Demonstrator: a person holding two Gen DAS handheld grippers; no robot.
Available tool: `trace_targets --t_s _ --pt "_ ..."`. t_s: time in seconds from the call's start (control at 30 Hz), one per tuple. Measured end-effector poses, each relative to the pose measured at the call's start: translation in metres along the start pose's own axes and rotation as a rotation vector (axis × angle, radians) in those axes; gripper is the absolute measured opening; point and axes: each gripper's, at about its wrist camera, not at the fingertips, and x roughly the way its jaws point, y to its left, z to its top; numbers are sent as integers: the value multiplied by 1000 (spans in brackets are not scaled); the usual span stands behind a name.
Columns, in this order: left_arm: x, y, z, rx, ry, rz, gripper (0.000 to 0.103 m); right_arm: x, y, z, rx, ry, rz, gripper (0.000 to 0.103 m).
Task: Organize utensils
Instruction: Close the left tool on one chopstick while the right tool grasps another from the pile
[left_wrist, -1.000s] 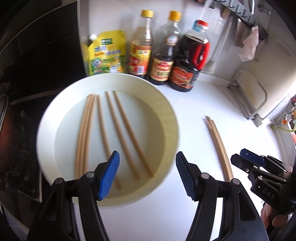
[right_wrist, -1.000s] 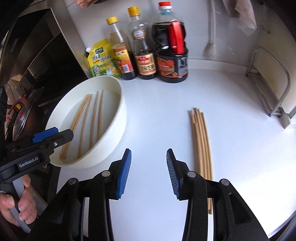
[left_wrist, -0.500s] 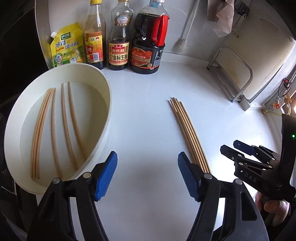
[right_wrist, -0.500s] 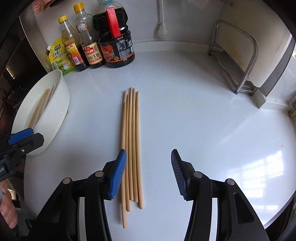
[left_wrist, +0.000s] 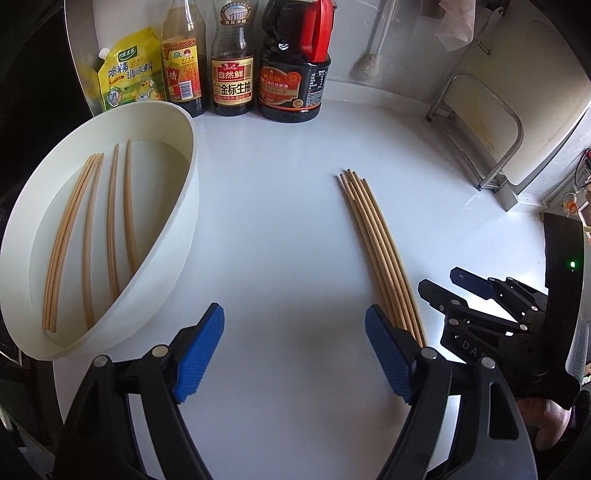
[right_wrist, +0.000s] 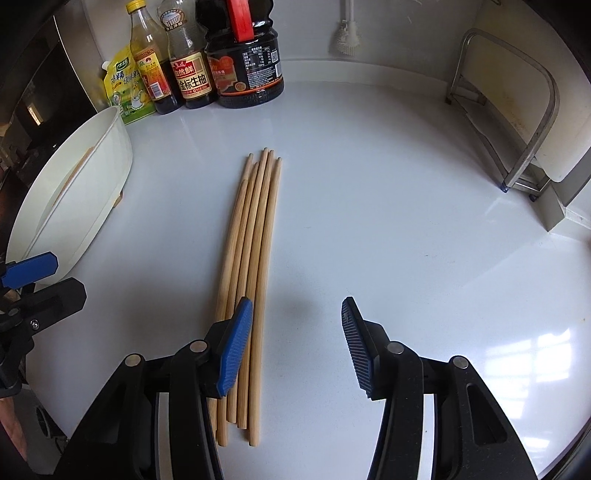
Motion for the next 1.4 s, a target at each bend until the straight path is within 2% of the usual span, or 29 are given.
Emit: trace_targets --t_s 0.4,0.8,1.1,1.4 --pt "10 -6 -6 -5 22 29 77 10 0 -3 -27 1 0 48" --pt "14 -14 1 -16 25 15 77 10 4 -4 -55 1 -9 48" --pt "28 -22 2 -28 38 3 78 13 -10 -3 -35 -18 -10 48" --pt "47 -46 -1 -13 52 -34 78 11 -35 -2 -7 -40 -20 48"
